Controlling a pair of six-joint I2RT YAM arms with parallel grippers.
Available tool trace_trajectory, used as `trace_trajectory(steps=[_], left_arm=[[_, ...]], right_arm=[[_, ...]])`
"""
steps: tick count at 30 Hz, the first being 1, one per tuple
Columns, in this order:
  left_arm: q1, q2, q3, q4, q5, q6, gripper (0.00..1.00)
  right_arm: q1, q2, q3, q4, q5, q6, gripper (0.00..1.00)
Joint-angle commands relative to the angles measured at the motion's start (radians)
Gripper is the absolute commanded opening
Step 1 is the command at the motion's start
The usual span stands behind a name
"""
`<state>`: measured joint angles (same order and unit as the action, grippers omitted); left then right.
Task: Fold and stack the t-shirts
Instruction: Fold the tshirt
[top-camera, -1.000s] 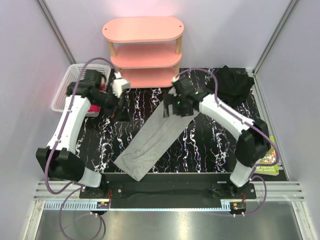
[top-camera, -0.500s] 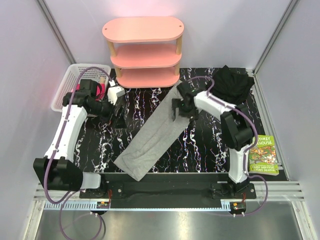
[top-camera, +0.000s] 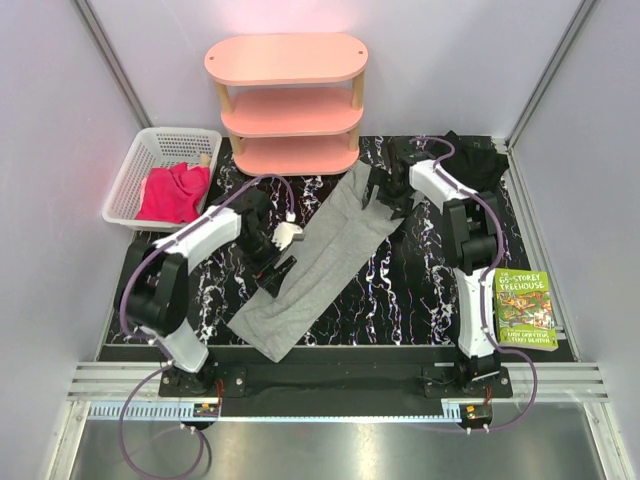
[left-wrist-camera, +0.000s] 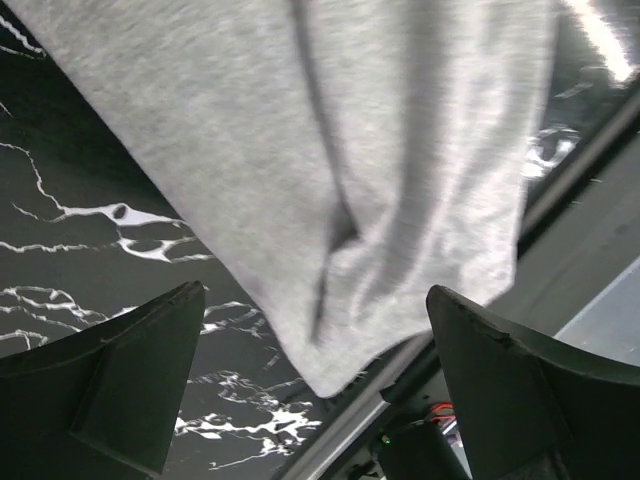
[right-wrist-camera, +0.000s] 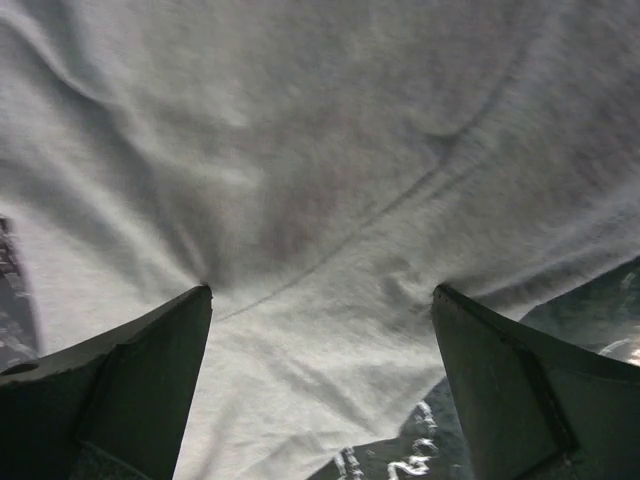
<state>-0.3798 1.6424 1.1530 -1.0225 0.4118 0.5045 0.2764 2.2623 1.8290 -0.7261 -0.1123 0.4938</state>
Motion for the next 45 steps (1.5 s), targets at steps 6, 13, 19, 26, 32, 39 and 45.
trace_trajectory(steps=[6, 13, 19, 26, 32, 39, 45], left_arm=[[-0.045, 0.146, 0.028, 0.104, -0.237, -0.006, 0.99], [-0.187, 0.189, -0.007, 0.104, -0.249, -0.014, 0.99], [-0.257, 0.258, 0.04, 0.113, -0.173, -0.037, 0.99], [-0.263, 0.346, 0.157, 0.116, -0.159, -0.047, 0.99], [-0.248, 0.251, 0.178, 0.082, -0.117, -0.049, 0.99], [-0.073, -0.15, 0.224, 0.035, -0.097, -0.073, 0.99], [0.252, -0.443, 0.206, 0.058, -0.091, -0.095, 0.99]], right_arm=[[-0.014, 0.157, 0.147, -0.058, -0.076, 0.026, 1.0], [-0.074, 0.285, 0.376, -0.163, -0.05, -0.003, 1.0], [-0.121, 0.448, 0.681, -0.315, -0.033, -0.02, 1.0], [-0.172, 0.511, 0.783, -0.342, -0.043, -0.012, 1.0], [-0.145, 0.429, 0.786, -0.332, -0.101, -0.076, 1.0], [0.015, 0.189, 0.776, -0.369, 0.029, -0.169, 1.0], [0.281, -0.162, 0.356, -0.339, 0.38, -0.244, 1.0]])
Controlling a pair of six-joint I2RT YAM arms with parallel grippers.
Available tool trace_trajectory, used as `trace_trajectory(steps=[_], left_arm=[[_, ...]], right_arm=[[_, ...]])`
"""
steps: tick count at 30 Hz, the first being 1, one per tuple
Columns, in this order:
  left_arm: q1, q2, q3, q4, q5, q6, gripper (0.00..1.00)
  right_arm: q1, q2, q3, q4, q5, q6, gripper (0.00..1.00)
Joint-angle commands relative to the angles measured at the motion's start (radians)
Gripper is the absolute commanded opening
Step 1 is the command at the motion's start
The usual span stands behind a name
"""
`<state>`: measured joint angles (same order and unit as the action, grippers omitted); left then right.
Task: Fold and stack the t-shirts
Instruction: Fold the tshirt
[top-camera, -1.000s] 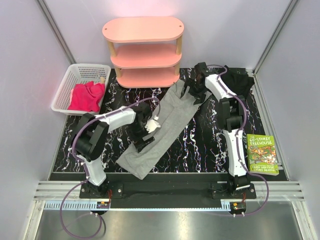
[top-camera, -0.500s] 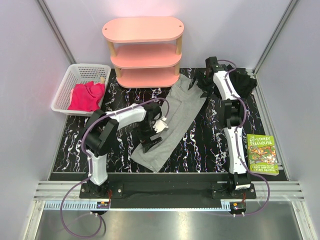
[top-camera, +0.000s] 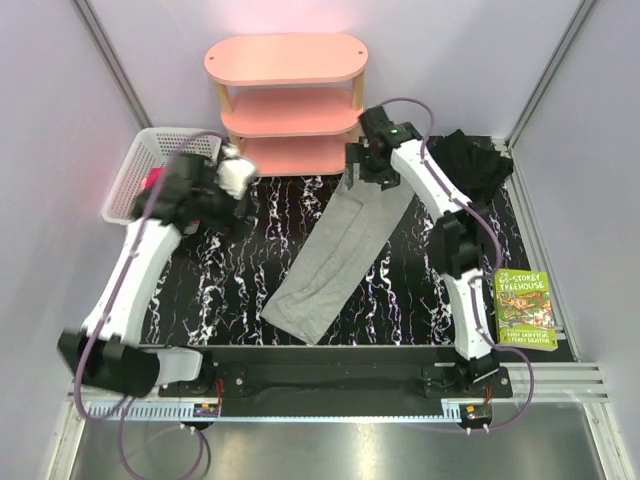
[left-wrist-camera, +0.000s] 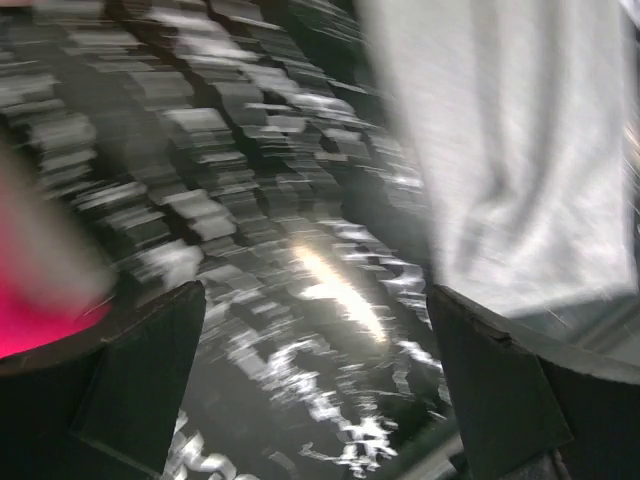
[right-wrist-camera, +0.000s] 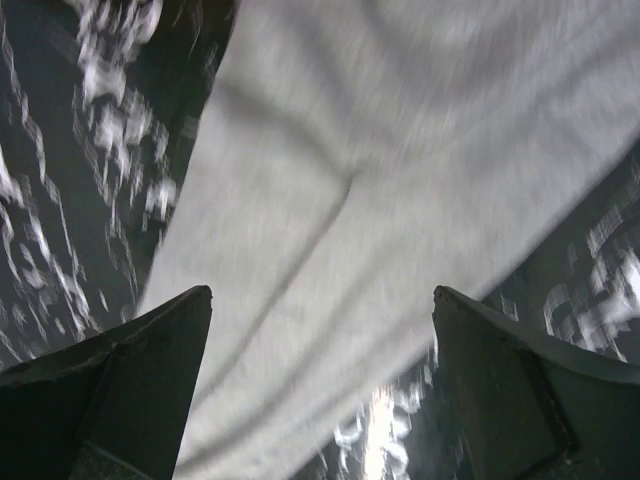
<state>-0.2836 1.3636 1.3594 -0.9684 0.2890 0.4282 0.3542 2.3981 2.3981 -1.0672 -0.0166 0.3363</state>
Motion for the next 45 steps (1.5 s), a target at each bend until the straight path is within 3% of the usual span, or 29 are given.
trace_trajectory(steps=[1, 5, 8, 13, 17, 31, 45], left_arm=[[0.188, -0.19, -0.038, 0.019, 0.016, -0.022, 0.99], [0.317, -0.29, -0.137, 0.036, 0.022, -0.029, 0.99], [0.371, -0.326, -0.187, 0.063, 0.033, -0.035, 0.99], [0.411, -0.337, -0.232, 0.091, 0.038, -0.052, 0.99], [0.414, -0.296, -0.235, 0.092, -0.004, -0.078, 0.99], [0.417, -0.279, -0.275, 0.119, -0.021, -0.121, 0.99], [0.416, -0.285, -0.299, 0.135, -0.048, -0.12, 0.99]], right_arm=[[0.263, -0.339, -0.284, 0.024, 0.329, -0.098, 1.0], [0.501, -0.486, -0.622, 0.061, 0.463, -0.077, 1.0], [0.681, -0.49, -0.746, 0.059, 0.585, -0.031, 1.0], [0.874, -0.418, -0.771, 0.023, 0.622, 0.02, 1.0], [0.949, -0.35, -0.694, -0.007, 0.607, 0.027, 0.94], [1.06, -0.217, -0.491, -0.007, 0.517, 0.033, 0.9], [1.063, -0.128, -0.58, 0.108, 0.465, 0.052, 0.87]])
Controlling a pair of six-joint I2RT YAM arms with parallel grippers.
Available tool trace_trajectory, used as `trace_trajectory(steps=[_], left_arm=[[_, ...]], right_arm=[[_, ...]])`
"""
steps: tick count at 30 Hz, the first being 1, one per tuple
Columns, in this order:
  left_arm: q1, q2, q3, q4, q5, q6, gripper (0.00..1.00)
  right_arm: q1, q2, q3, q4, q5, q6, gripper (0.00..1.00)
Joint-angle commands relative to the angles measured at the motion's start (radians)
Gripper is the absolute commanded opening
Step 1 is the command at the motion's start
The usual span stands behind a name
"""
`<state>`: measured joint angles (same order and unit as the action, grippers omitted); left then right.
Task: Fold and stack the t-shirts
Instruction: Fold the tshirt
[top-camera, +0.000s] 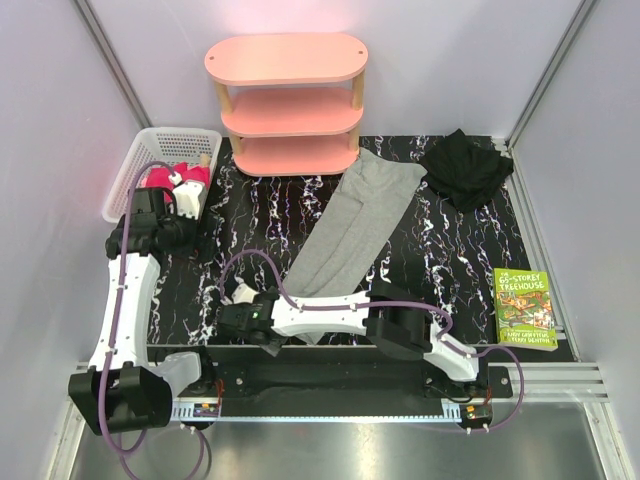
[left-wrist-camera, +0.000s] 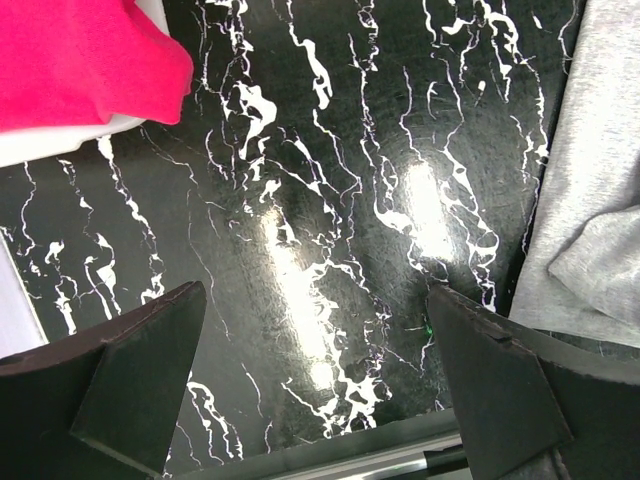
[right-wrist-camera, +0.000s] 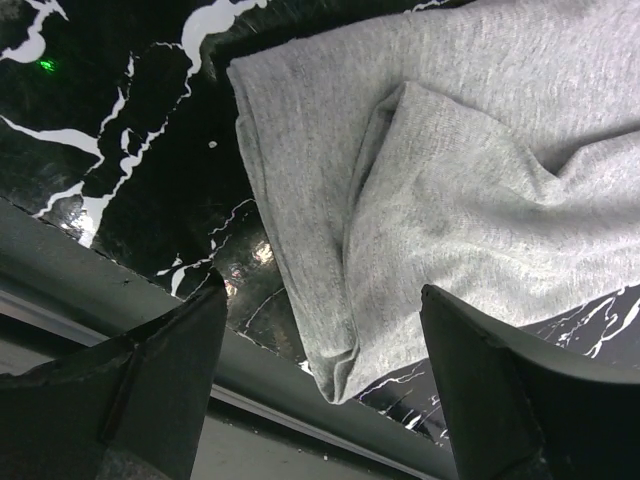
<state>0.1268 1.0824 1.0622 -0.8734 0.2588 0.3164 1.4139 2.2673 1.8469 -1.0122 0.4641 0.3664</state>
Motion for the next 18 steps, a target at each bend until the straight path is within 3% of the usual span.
trace_trajectory(steps=[1, 5, 9, 18], left_arm=[[0.005, -0.004, -0.001, 0.04, -0.016, -0.007, 0.99], [0.005, -0.004, -0.01, 0.047, -0.012, -0.007, 0.99], [0.005, 0.001, -0.011, 0.048, -0.016, -0.005, 0.99], [0.005, 0.001, -0.015, 0.048, -0.018, 0.001, 0.99]], right_arm=[[0.002, 0.005, -0.029, 0.06, -0.013, 0.022, 0.87], [0.0, 0.015, -0.029, 0.067, -0.013, 0.011, 0.85], [-0.013, 0.024, -0.05, 0.089, -0.03, 0.009, 0.76], [-0.049, -0.009, -0.15, 0.13, -0.057, 0.022, 0.73]])
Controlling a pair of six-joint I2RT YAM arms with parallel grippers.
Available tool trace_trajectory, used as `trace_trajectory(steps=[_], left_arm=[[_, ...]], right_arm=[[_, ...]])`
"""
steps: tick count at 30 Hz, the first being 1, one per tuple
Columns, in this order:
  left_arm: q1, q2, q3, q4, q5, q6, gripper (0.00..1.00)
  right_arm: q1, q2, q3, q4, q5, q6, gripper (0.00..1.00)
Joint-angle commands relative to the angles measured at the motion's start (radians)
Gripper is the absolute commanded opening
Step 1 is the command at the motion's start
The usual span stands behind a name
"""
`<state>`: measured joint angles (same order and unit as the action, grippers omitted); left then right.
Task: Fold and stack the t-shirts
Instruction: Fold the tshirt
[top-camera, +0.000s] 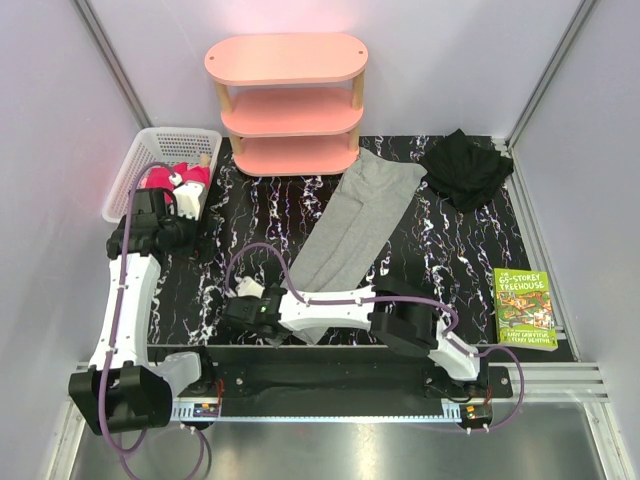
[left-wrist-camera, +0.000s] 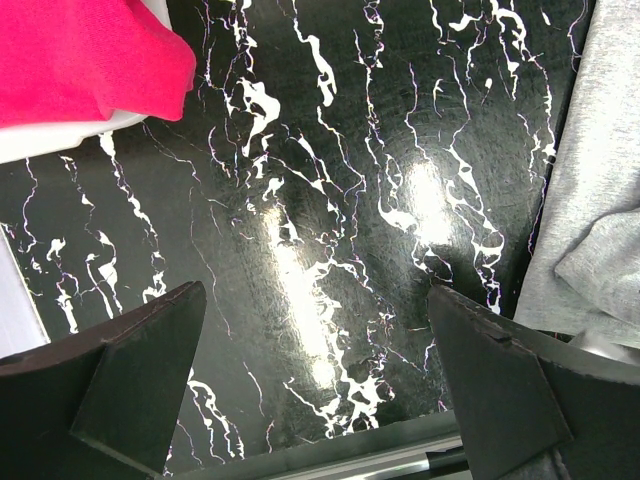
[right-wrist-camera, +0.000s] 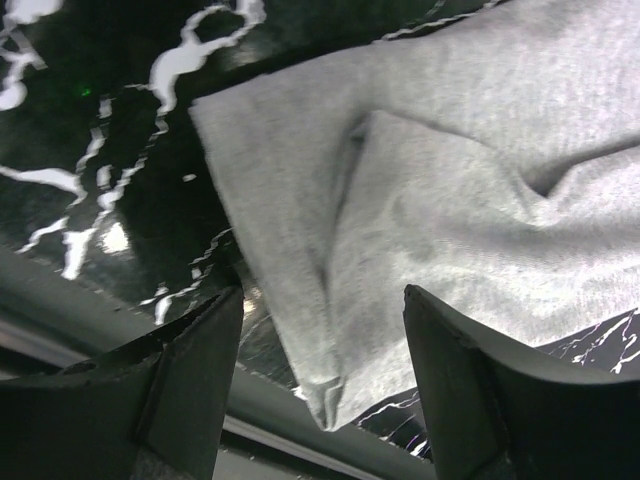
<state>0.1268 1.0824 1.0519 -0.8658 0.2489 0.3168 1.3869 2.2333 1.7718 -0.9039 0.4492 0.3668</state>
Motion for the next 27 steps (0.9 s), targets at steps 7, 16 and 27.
trace_trajectory(steps=[7, 16, 27], left_arm=[[0.007, 0.008, -0.007, 0.048, -0.004, -0.004, 0.99], [0.007, 0.002, -0.007, 0.045, -0.008, 0.002, 0.99], [0.007, -0.012, -0.013, 0.047, 0.01, 0.002, 0.99]], right_arm=[[-0.038, 0.017, -0.123, 0.053, -0.087, 0.035, 0.63], [-0.043, 0.015, -0.14, 0.074, -0.17, 0.052, 0.44], [-0.121, -0.057, -0.209, 0.111, -0.253, 0.058, 0.17]])
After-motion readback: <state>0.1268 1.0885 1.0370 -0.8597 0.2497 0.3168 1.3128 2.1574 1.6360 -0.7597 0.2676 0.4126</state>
